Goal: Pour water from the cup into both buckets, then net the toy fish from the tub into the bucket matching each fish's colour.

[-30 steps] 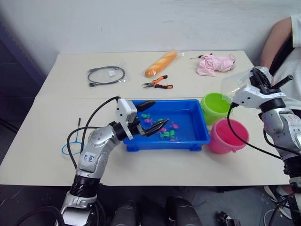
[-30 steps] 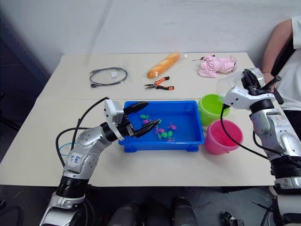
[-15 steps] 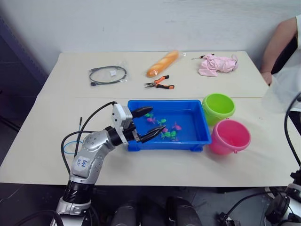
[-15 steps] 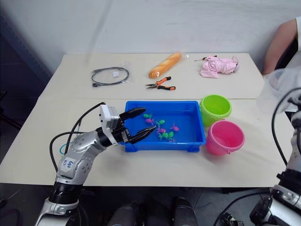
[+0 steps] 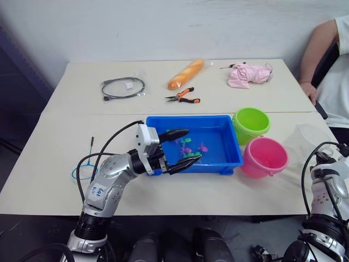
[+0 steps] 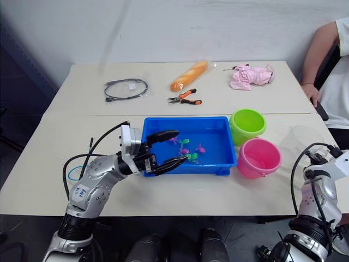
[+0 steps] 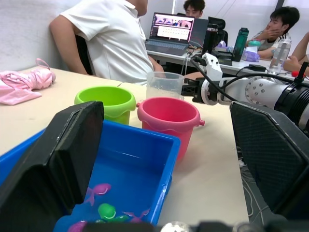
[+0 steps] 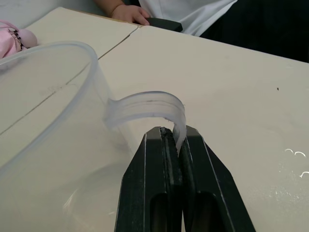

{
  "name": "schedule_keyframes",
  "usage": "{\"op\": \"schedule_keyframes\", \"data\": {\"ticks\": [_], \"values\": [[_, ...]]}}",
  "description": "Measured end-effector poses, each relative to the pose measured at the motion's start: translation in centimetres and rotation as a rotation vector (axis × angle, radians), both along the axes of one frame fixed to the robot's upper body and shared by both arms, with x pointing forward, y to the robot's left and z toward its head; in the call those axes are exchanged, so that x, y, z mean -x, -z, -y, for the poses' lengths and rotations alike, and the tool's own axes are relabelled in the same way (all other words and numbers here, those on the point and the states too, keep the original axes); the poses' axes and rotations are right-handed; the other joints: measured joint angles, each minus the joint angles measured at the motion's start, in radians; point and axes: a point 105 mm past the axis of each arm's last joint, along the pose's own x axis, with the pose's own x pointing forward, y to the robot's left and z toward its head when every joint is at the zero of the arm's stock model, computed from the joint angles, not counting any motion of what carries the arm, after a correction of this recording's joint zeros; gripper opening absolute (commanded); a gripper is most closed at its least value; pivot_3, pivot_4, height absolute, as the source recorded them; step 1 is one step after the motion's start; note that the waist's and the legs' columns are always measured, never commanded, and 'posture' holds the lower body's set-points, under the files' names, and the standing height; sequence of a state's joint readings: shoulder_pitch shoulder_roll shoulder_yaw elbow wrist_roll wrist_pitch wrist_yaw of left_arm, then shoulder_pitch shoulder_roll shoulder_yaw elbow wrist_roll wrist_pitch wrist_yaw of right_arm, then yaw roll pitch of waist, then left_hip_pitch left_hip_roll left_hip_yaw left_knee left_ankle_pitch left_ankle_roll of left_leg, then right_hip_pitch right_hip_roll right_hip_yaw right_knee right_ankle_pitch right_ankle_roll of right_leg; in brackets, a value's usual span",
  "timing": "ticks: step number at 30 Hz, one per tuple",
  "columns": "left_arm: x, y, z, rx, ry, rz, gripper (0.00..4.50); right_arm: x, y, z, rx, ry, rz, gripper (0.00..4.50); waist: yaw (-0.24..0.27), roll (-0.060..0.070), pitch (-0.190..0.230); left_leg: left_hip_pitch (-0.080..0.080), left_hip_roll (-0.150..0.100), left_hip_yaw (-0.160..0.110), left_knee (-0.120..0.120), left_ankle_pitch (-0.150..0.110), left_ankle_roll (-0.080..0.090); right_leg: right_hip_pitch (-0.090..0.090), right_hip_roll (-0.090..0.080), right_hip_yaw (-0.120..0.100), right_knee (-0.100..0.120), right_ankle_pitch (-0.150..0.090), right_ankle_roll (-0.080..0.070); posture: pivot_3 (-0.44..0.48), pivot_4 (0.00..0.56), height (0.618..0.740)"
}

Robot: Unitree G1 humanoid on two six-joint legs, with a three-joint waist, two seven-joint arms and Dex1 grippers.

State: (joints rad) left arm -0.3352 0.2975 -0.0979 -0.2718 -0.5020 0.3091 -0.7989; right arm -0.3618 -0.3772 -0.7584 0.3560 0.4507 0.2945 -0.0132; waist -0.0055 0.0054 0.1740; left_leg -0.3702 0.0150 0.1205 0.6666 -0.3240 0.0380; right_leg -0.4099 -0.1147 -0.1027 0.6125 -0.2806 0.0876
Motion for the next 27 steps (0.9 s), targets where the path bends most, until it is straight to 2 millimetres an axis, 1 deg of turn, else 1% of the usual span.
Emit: {"op": "schedule_keyframes", "data": {"ticks": [4, 6, 7, 8, 11, 12, 13, 14, 17, 20, 22, 26, 27], "values": [[0.0, 0.1, -0.2, -0.014, -0.004, 0.004, 4.50, -0.1, 0.0, -0.2, 0.039, -0.003, -0.003, 0.02, 0.001, 0.000, 0.000, 0.000, 0.000, 0.000, 0.000, 0.000, 0.000, 0.000, 0.000, 0.000, 0.000, 0.000, 0.000, 0.000, 0.150, 0.740], [-0.1, 0.2, -0.3, -0.020, -0.009, 0.006, 4.50, 0.1, 0.1, -0.1, 0.048, 0.001, -0.006, 0.77, 0.001, 0.000, 0.000, 0.000, 0.000, 0.000, 0.000, 0.000, 0.000, 0.000, 0.000, 0.000, 0.000, 0.000, 0.000, 0.000, 0.150, 0.740], [0.0, 0.3, -0.3, -0.022, -0.013, 0.007, 4.50, 0.3, 0.3, -0.1, 0.046, 0.001, -0.009, 1.07, 0.002, 0.000, 0.000, 0.000, 0.000, 0.000, 0.000, 0.000, 0.000, 0.000, -0.001, 0.000, 0.000, 0.000, 0.000, 0.000, 0.150, 0.740], [0.0, 0.4, -0.4, -0.024, -0.016, 0.005, 4.50, 0.5, 0.4, -0.1, 0.045, 0.001, -0.014, 1.48, 0.002, 0.000, 0.000, 0.000, 0.000, 0.000, 0.000, 0.000, 0.000, 0.000, -0.001, 0.000, 0.000, 0.000, 0.000, 0.000, 0.150, 0.740], [-0.2, 0.6, -0.4, -0.027, -0.024, 0.008, 4.50, 1.7, 0.5, -0.3, 0.073, -0.022, -0.044, 3.02, 0.004, 0.000, 0.000, 0.000, 0.000, -0.001, 0.000, 0.000, 0.000, 0.000, -0.001, 0.000, -0.001, 0.000, 0.000, 0.000, 0.150, 0.740], [-0.2, 0.6, -0.5, -0.029, -0.028, 0.014, 4.50, 2.2, 0.5, -0.3, 0.081, -0.023, -0.054, 3.66, 0.004, 0.000, 0.000, 0.000, 0.000, -0.001, 0.000, 0.000, 0.000, 0.000, -0.001, 0.000, -0.001, 0.000, 0.000, 0.000, 0.150, 0.740], [-0.3, 0.6, -0.5, -0.031, -0.033, 0.019, 4.50, 2.5, 0.4, -0.2, 0.087, -0.023, -0.056, 4.00, 0.003, 0.000, 0.000, 0.000, 0.000, -0.001, 0.000, 0.000, 0.000, 0.000, -0.001, 0.000, -0.001, 0.000, 0.000, 0.000, 0.150, 0.740], [-0.4, 0.7, -0.5, -0.029, -0.037, 0.020, 4.50, 3.0, 0.2, -0.3, 0.093, -0.026, -0.059, 4.44, 0.003, 0.000, 0.000, 0.000, 0.000, -0.001, 0.000, 0.000, 0.000, 0.000, -0.001, 0.000, -0.002, 0.000, 0.000, 0.000, 0.150, 0.740], [-0.8, 1.0, -0.6, -0.029, -0.049, 0.012, 4.50, 3.9, -0.1, -0.6, 0.101, -0.053, -0.069, 4.44, 0.003, 0.000, 0.000, 0.000, 0.000, -0.001, -0.001, 0.000, 0.000, 0.000, -0.001, 0.000, -0.002, 0.000, 0.000, 0.000, 0.150, 0.740], [-0.7, 1.0, -0.7, -0.028, -0.052, 0.025, 4.50, 5.7, 0.2, -1.1, 0.107, -0.089, -0.114, 4.44, 0.004, 0.000, 0.000, 0.000, 0.001, -0.001, -0.002, -0.001, 0.000, 0.000, -0.002, 0.000, -0.002, 0.000, 0.000, 0.000, 0.150, 0.740], [-0.7, 1.1, -0.8, -0.032, -0.053, 0.024, 4.50, 6.8, 0.1, -1.7, 0.124, -0.123, -0.116, 4.44, 0.005, 0.000, 0.000, 0.000, 0.001, -0.001, -0.002, -0.001, 0.000, 0.000, -0.002, 0.000, -0.003, 0.000, 0.000, 0.000, 0.150, 0.740], [-0.5, 1.8, -1.2, -0.049, -0.058, 0.012, 4.50, 9.1, -1.2, -3.4, 0.195, -0.210, -0.077, 4.44, 0.005, 0.000, 0.000, 0.000, 0.001, -0.001, -0.002, -0.003, 0.002, 0.000, -0.002, 0.000, -0.003, 0.000, 0.000, 0.000, 0.150, 0.740], [-0.5, 1.8, -1.5, -0.048, -0.059, 0.010, 4.50, 9.6, -1.8, -3.7, 0.230, -0.237, -0.058, 4.44, 0.005, 0.000, 0.000, 0.000, 0.001, -0.001, -0.002, -0.004, 0.002, 0.000, -0.002, 0.000, -0.003, 0.000, 0.000, 0.000, 0.150, 0.740]]}}
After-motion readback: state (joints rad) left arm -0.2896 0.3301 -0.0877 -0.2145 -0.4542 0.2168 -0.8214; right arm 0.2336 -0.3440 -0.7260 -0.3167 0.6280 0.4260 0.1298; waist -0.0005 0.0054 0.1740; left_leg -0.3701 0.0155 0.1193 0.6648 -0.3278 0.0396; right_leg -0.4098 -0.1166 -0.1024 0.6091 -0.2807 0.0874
